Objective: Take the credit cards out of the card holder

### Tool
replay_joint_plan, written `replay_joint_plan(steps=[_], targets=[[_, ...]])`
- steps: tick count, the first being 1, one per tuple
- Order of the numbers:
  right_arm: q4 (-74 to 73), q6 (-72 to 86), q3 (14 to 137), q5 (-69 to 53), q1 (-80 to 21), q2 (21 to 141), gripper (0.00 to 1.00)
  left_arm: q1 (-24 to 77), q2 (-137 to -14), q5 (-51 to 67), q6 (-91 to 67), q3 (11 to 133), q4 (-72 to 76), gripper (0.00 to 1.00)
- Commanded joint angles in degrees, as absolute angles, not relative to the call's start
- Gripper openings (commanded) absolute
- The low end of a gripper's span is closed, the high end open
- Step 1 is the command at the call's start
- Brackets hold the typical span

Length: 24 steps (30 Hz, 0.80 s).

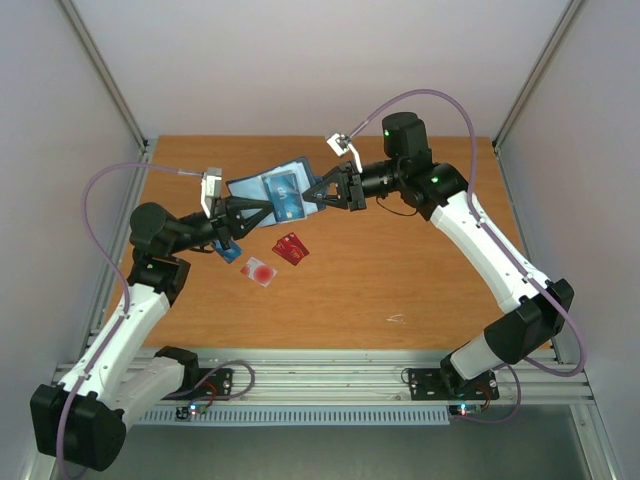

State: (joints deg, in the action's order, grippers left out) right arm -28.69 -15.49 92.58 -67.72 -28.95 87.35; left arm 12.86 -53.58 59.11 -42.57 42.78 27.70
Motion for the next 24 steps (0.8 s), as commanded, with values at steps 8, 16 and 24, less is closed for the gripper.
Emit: replay_joint_plan(steps=[8,16,24], targets=[[-26.4,-14.3,94.3,-68.1,-27.5,85.8,0.01,13.3,-53.4,57.0,-36.6,42.1,26.8,0.0],[-25.8,-14.1,94.3,-67.9,-28.3,86.3,0.01,14.5,-54.7,54.6,-37.0,42.4,26.5,0.2],[-24.6,-13.3,94.7,-69.9,-29.0,87.3,0.01,16.0,-56.3,53.0,-35.9,43.3,26.0,0.28]])
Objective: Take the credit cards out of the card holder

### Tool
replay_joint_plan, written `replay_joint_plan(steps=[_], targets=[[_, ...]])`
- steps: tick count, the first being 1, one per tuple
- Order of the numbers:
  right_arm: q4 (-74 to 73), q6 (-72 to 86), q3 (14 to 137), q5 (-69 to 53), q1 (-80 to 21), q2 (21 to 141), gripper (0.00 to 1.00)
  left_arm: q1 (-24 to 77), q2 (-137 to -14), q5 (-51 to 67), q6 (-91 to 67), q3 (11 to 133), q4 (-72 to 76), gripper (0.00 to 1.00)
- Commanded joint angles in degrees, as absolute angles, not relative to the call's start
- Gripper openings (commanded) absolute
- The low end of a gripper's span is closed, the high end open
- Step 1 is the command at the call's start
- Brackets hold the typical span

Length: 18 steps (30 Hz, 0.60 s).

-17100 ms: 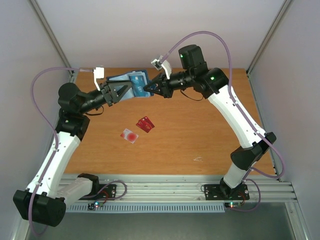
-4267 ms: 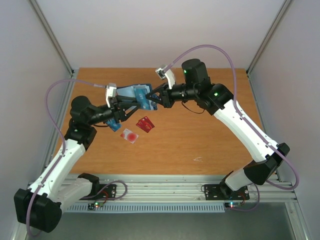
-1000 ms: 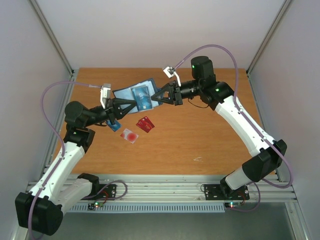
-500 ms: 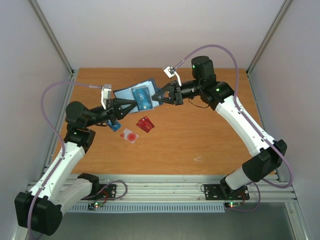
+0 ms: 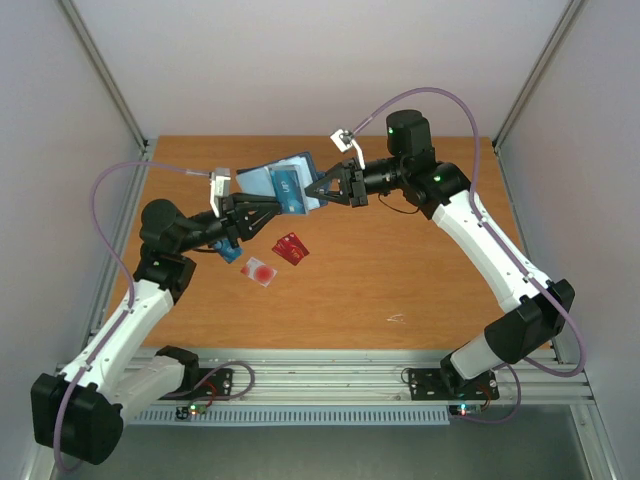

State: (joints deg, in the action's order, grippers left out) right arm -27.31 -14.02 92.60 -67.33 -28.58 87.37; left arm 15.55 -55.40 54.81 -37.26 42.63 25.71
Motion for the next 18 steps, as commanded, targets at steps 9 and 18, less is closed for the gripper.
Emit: replay_joint_plan(steps=[9,18], targets=[[-25.0,-13.4,94.9,-67.1,-29.0,88.4,0.01,17.1,-56.7,54.9,-34.6,44.9,27.9,0.42],[-27.3,-14.3,95.1,-59.2,-29.0,89.4,0.01,17.7,-56.0,54.9,-37.0,45.7,29.4,0.28]])
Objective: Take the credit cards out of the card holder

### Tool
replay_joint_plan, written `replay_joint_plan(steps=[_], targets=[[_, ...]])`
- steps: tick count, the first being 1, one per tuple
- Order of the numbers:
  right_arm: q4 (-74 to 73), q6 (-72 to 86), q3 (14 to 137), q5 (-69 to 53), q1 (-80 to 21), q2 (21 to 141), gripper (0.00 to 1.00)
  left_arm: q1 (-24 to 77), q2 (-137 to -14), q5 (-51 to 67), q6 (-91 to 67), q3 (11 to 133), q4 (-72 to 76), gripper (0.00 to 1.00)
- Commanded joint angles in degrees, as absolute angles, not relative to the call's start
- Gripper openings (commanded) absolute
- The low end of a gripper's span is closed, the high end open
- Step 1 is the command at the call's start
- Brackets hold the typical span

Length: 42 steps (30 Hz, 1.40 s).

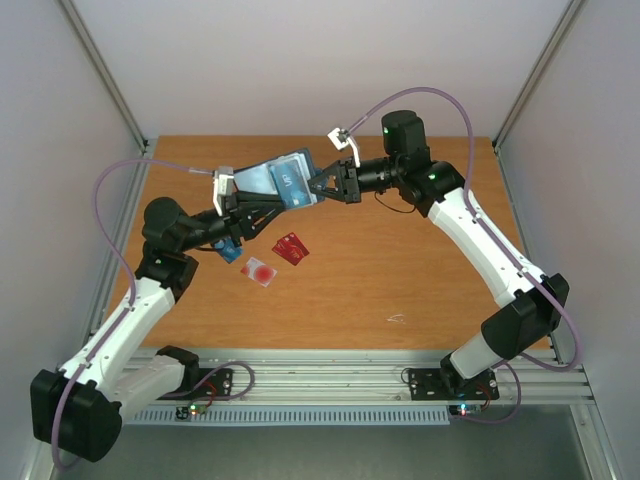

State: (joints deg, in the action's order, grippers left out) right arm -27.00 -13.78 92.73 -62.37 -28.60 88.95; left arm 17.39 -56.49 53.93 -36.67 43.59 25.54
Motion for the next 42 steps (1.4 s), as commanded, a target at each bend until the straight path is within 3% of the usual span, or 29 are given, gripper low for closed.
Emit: replay_joint_plan(steps=[1,4,5,30,38,42], targets=[[-27.6,-14.6,95.1,-59.1,-29.0,89.4,0.01,17.7,-55.8,55.2,-37.0,45.6,29.3,0.2],[-28.0,-14.9,95.1,-58.9,-28.9,89.2,0.01,17.7,-55.2,55.4,-37.2,45.3,29.5,0.02],[-28.0,-14.9,95.1,-59.1,-29.0,89.2,0.01,17.7,-55.1,55.3,-37.2,45.2,29.5,0.0],[-29.2,-16.0,94.1,-68.5,-28.2,87.8,0.01,15.2,-54.8,46.1,-37.7,43.2,22.8,0.0],[-29.7,-15.8,95.3,-71.0,-28.2,88.8,0.01,15.2,-54.9,44.8,-37.2,43.2,22.2,0.33],[-29.5,-15.8,95.4,-72.3,-28.5,89.1,0.01,16.0,-55.9,45.2,-36.1,43.8,22.5,0.36]])
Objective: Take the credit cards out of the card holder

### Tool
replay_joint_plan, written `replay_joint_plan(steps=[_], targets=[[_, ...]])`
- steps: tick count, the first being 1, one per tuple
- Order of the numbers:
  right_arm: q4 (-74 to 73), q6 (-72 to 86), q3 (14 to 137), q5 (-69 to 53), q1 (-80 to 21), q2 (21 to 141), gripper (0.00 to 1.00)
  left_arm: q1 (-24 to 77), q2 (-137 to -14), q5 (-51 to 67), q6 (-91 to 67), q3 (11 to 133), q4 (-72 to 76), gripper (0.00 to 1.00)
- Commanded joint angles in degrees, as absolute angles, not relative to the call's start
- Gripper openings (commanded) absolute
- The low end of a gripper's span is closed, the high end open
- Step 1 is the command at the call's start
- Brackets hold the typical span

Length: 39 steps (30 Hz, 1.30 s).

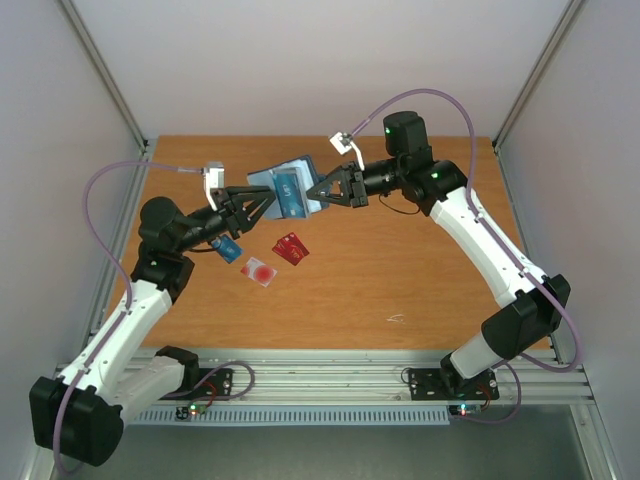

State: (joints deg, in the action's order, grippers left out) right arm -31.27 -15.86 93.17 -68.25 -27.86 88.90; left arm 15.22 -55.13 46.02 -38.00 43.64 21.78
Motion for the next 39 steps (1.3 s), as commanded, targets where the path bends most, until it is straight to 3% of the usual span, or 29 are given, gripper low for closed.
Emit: replay_joint_plan(steps=[1,11,18,31,39], targets=[[-29.4,-15.8,95.4,-72.5,-28.7,89.2,0.01,16.4,-56.2,45.2,-36.1,44.0,22.7,0.37],[-28.9,-16.7,95.4,-66.7,-29.0,89.9,0.01,19.0,-57.3,47.9,-37.2,45.8,25.4,0.38],[-27.9,-15.6,95.4,-62.9,-29.0,91.4,0.01,19.4,-57.0,49.7,-38.7,46.8,27.7,0.33],[-28.3,-15.5,95.0,-63.4,-29.0,92.0,0.01,19.4,-58.2,47.1,-43.0,48.3,30.6,0.32],[-28.6,-16.3,95.0,-64.9,-29.1,92.2,0.01,19.5,-59.6,47.0,-43.8,49.3,30.7,0.22]])
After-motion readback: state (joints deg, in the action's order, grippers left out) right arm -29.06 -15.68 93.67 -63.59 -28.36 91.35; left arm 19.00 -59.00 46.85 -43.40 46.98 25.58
